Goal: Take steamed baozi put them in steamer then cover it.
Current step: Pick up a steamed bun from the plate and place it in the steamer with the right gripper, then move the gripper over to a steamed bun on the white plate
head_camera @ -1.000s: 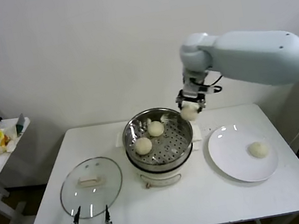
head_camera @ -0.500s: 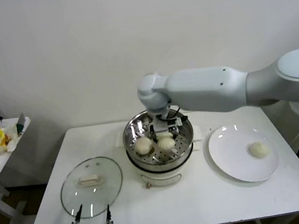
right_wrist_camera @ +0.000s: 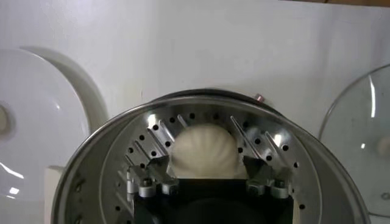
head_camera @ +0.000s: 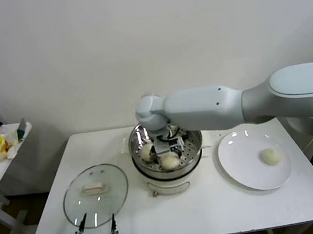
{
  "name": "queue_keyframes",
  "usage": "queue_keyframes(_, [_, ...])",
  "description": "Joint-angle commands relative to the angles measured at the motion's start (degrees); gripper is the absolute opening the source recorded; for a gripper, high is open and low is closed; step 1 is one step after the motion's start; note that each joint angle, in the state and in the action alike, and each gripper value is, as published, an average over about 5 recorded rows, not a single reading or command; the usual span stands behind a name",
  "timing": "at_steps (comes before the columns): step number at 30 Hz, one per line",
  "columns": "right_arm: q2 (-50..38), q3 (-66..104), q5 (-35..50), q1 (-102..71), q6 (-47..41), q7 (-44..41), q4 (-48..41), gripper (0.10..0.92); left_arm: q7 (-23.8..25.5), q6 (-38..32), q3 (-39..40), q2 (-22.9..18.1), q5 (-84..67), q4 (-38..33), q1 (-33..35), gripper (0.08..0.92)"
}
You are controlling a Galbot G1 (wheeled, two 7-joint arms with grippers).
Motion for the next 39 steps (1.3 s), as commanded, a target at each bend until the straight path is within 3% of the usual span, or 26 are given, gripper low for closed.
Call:
queue_keyframes(1, [-0.77, 2.44, -1.09, 0.87, 0.17, 0.01, -0.50, 0.822, -0.11, -0.14, -0.11, 0.04, -0.39, 0.25, 0.06, 0.823])
queue_keyframes(6, [-6.80, 4.13, -0.26, 4.90, -2.97, 0.61, 0.01, 0.823, -0.20, -0.46, -0.24, 0.15, -0.56, 0.26, 0.40, 0.823])
queue_keyframes(9, [-12.92, 0.49, 4.74, 9.37, -7.77, 3.52, 0.80, 0.823, -0.23, -0.61, -0.41, 0.33, -0.87, 0.10, 0.63, 0.823])
queue_keyframes(15, [-25.70, -8.57, 24.50, 16.27, -27.43, 11.42, 2.22, 0.823, -0.51, -0.70, -0.65, 0.52, -1.29, 0.26, 0.69, 0.823])
queue_keyframes(20, [-36.84, -6.92, 28.48, 13.19, -41.73, 10.52, 5.49, 0.823, -0.55, -1.13, -1.03, 0.27, -1.45, 0.61, 0.53, 0.823])
queue_keyframes(26, [-44.83, -3.87, 26.55, 5.42, -45.14, 8.28, 3.72, 0.823, -0.35, -1.43, -1.24, 0.28, -2.05, 0.11, 1.09, 0.823])
queue_keyframes(39, [-47.27, 21.86, 3.71, -25.12, -37.91, 5.37, -8.82, 0.823, -0.62, -1.09, -2.10, -0.10, -1.50, -0.02, 2.49, 0.823])
